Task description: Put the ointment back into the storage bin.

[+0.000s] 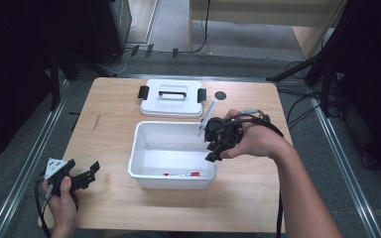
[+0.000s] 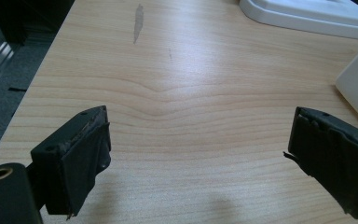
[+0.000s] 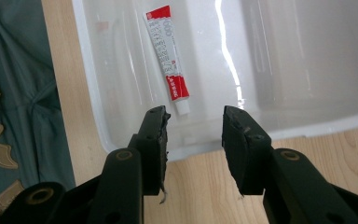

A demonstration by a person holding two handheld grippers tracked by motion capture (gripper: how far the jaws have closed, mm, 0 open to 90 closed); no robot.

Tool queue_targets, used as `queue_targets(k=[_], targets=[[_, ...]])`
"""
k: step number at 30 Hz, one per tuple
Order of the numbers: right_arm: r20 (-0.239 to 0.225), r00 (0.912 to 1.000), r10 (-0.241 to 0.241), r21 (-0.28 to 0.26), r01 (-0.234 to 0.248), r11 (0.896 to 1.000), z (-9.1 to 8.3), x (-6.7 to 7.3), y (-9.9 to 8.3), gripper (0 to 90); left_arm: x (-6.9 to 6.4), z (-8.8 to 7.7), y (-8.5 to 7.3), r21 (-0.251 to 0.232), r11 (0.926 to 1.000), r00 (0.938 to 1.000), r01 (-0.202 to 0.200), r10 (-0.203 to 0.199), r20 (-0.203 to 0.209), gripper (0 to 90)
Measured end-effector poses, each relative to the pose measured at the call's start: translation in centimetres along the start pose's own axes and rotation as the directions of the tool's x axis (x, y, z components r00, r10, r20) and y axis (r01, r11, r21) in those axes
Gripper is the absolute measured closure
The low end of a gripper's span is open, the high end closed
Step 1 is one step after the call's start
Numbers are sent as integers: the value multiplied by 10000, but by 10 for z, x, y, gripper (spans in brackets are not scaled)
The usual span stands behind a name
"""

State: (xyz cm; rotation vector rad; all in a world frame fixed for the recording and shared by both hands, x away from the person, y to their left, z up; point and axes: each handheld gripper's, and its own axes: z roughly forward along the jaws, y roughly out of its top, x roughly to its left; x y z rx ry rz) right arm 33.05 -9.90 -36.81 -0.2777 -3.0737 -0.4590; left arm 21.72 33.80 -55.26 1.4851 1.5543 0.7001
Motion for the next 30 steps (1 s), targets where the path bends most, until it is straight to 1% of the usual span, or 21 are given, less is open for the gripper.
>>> queue_targets(k=[1,3,9,14,16,19,21,23,25,26,27,28,29,30], targets=[[-16,9999,152,-121,-152,9998,-3,0,-4,609,0,0,0,-7,10000,10000,-4,4,6,62],[-4,9997,228,-289,-228,9993,-6,-2,-9,595,0,0,0,-11,10000,10000,-5,5,-5,62],[127,9965,830,-530,-822,9952,-13,-5,-29,545,0,0,0,-12,10000,10000,-1,1,-13,62],[344,9890,1441,-692,-1415,9875,-14,-8,-47,478,0,0,0,-19,10000,10000,-20,20,-10,62],[384,9833,1778,-834,-1741,9812,-14,-9,-54,438,-1,0,0,-21,10000,10000,-22,22,-18,62],[472,9701,2382,-1084,-2321,9666,-14,-11,-64,373,-1,0,0,-30,10000,10000,-24,24,-20,62],[539,9533,2973,-1252,-2889,9491,-14,-12,-72,320,-1,0,0,-19,10000,10000,-25,25,-17,62],[655,9357,3465,-1431,-3349,9313,-13,-12,-80,296,-1,0,0,-27,10000,10000,-6,6,-12,62],[536,9281,3684,-1566,-3566,9210,-11,-12,-88,260,-1,0,0,5,10000,10000,-39,39,-15,62],[481,9275,3708,-1610,-3592,9193,-9,-12,-92,227,-1,0,0,10,10000,10000,-42,42,-18,62],[430,9248,3780,-1673,-3663,9153,-8,-12,-97,197,-1,0,0,9,10000,10000,-49,49,-18,62],[374,9175,3960,-1753,-3841,9065,-6,-12,-101,195,-1,0,0,-4,10000,10000,-49,49,-23,62],[279,9065,4213,-1881,-4092,8928,-6,-14,-106,195,-1,0,0,2,10000,10000,-56,56,-22,62],[226,8922,4511,-2045,-4375,8756,-5,-15,-110,192,-1,0,0,2,10000,10000,-57,57,-27,62]])
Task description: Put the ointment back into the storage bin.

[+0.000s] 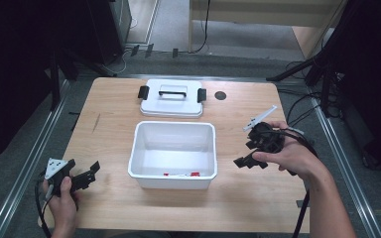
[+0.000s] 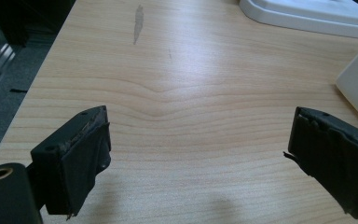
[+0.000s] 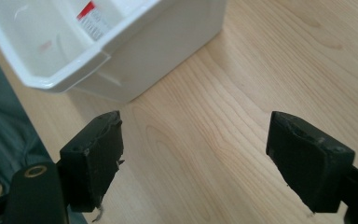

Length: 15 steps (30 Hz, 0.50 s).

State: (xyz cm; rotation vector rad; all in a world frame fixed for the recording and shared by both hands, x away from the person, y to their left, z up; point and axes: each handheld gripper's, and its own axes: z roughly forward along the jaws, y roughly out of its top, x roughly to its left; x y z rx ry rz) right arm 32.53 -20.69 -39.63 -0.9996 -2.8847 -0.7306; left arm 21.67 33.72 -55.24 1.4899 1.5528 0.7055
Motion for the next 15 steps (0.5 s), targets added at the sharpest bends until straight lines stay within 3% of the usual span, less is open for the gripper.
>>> queue_targets(k=[5,9,15], targets=[[283,9922,1212,-656,-1192,9907,2,-12,-19,164,0,0,0,7,10000,10000,-22,22,-5,62],[678,9772,2014,-1325,-1913,9726,5,-21,-35,160,0,0,0,15,10000,10000,-45,45,-9,62],[930,9545,2834,-2074,-2598,9431,9,-31,-59,161,-1,0,0,29,10000,10000,-62,62,-20,62]])
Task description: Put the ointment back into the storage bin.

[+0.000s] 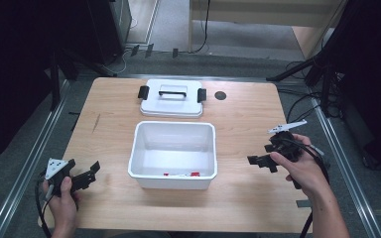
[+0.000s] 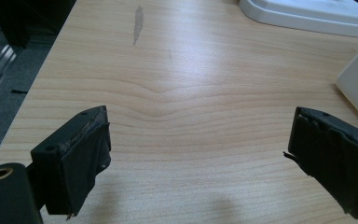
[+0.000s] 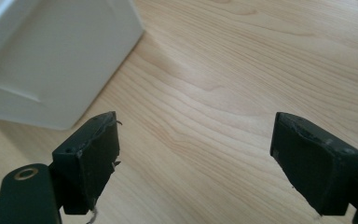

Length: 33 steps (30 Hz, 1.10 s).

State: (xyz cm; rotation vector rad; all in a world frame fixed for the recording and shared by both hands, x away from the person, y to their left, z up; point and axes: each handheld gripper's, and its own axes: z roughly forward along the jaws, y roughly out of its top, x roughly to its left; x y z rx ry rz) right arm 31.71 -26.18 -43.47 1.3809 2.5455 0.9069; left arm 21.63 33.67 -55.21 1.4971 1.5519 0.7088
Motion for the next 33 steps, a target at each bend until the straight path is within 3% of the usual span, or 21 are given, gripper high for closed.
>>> queue_targets(k=[5,8,17,27,33], targets=[[614,9941,891,-605,-854,9945,6,-13,-18,154,0,0,0,35,10000,10000,14,-15,45,62],[724,9878,1381,-1031,-1303,9861,9,-20,-29,153,-1,0,0,49,10000,10000,-38,38,47,62],[1347,9738,1833,-2041,-1537,9668,17,-32,-56,146,-1,0,0,33,10000,10000,-31,31,41,62],[1733,9595,2221,-2638,-1721,9491,31,-41,-89,144,-1,0,0,16,10000,10000,-33,33,30,62],[2015,9462,2533,-3155,-1821,9313,34,-44,-106,144,-1,0,0,34,10000,10000,-60,60,22,62]])
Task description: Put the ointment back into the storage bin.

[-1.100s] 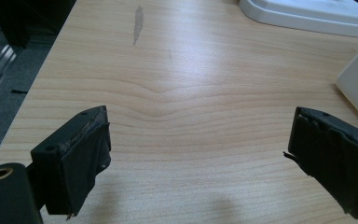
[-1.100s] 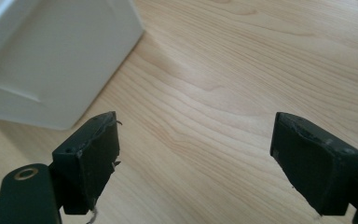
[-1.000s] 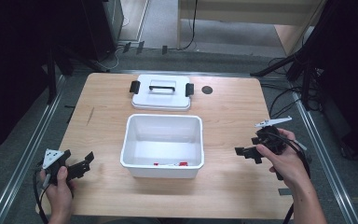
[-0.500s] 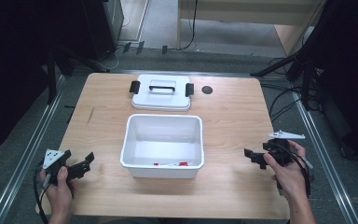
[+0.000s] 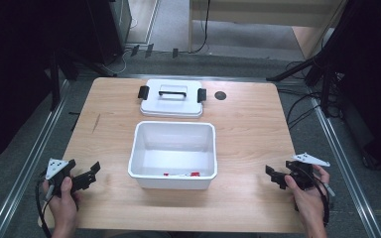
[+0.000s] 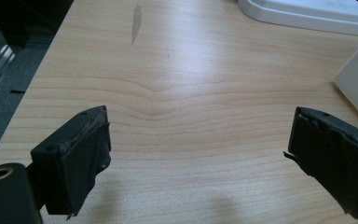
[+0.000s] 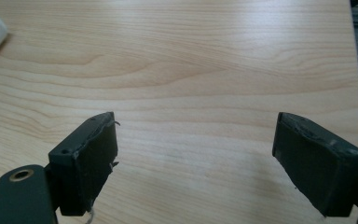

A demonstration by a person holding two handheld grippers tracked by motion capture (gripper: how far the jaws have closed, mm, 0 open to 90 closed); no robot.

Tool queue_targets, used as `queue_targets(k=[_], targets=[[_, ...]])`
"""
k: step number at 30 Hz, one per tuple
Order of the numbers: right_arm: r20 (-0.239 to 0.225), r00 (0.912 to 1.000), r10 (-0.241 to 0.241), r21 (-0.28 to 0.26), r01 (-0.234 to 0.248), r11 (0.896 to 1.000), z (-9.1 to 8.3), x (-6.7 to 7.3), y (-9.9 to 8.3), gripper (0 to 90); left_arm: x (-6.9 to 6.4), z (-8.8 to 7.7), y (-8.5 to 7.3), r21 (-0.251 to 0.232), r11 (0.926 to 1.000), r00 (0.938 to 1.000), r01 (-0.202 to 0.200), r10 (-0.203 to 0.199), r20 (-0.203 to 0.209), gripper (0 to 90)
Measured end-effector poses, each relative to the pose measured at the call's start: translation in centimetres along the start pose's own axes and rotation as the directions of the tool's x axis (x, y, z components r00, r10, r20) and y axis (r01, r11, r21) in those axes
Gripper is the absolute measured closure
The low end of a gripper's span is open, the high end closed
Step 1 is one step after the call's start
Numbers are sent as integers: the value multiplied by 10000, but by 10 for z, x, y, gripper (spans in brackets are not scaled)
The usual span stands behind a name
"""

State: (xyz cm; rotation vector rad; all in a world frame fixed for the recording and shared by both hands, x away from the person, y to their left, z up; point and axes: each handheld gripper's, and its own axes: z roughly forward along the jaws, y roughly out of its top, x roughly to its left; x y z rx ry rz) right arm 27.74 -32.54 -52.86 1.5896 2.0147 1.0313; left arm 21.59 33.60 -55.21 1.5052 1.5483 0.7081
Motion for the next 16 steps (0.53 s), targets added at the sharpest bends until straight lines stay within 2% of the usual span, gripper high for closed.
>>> queue_targets(k=[4,8,12,16], targets=[[217,9998,22,-187,-17,9998,0,-3,-9,144,0,0,0,-17,10000,10000,10,-10,5,62],[466,9989,-61,-145,67,9999,1,-3,-15,144,0,0,0,-17,10000,10000,8,-8,3,62],[576,9983,0,-58,3,10000,4,-4,-20,144,0,0,0,-6,10000,10000,20,-20,0,62],[596,9982,72,-203,-60,9998,4,-4,-23,144,0,1,0,13,10000,10000,37,-37,-14,62]])
